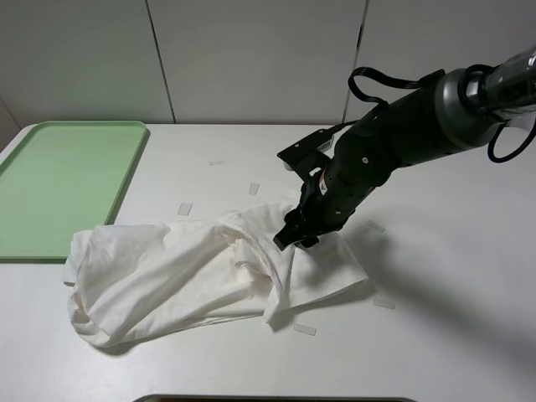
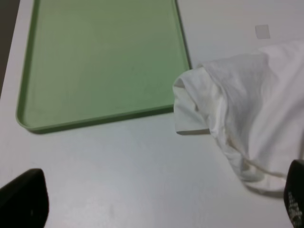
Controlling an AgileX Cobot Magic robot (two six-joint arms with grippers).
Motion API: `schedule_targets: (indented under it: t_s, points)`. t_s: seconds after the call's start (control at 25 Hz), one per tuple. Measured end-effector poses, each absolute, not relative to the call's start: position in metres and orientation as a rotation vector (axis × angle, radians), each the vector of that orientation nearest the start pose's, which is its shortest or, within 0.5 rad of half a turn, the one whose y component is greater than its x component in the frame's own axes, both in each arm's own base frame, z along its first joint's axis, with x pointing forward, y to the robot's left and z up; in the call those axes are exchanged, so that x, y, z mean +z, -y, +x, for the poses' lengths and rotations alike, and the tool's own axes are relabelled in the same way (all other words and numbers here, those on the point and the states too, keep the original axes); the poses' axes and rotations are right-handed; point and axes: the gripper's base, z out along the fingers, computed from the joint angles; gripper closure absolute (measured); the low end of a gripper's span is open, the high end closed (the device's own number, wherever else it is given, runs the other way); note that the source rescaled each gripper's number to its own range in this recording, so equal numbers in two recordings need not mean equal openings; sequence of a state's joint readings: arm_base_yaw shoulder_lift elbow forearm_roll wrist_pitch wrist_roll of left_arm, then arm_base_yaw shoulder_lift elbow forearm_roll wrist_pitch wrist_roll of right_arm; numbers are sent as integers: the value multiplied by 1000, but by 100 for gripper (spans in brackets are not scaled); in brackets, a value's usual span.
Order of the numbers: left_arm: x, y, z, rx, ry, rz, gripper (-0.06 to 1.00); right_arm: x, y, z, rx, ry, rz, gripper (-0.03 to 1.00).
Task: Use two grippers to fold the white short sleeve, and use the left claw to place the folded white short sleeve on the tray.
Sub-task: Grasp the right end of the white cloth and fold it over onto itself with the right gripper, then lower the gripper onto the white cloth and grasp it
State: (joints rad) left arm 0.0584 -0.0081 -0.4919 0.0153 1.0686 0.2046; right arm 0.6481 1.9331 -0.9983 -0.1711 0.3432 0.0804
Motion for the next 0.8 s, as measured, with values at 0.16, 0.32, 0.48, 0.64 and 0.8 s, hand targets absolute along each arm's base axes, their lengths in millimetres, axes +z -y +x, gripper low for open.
schedule_targets:
  t_s: [0.16,0.32,0.48,0.64,0.8]
  points:
    - [274,-1,-6,182,-2052,149,-5,113,-209,281,80,-2561,-984,36]
    - [274,-1,-6,182,-2052,149,-5,114,-213,279,91,-2549,-993,36]
    - [274,-1,-6,182,-2051,149,-5,132,-216,281,129,-2519,-934,36]
    - [274,-1,-6,182,-2051,149,-5,180,-216,288,193,-2408,-835,36]
    - [274,-1,-6,182,-2051,149,-5,213,-199,292,203,-2351,-750,36]
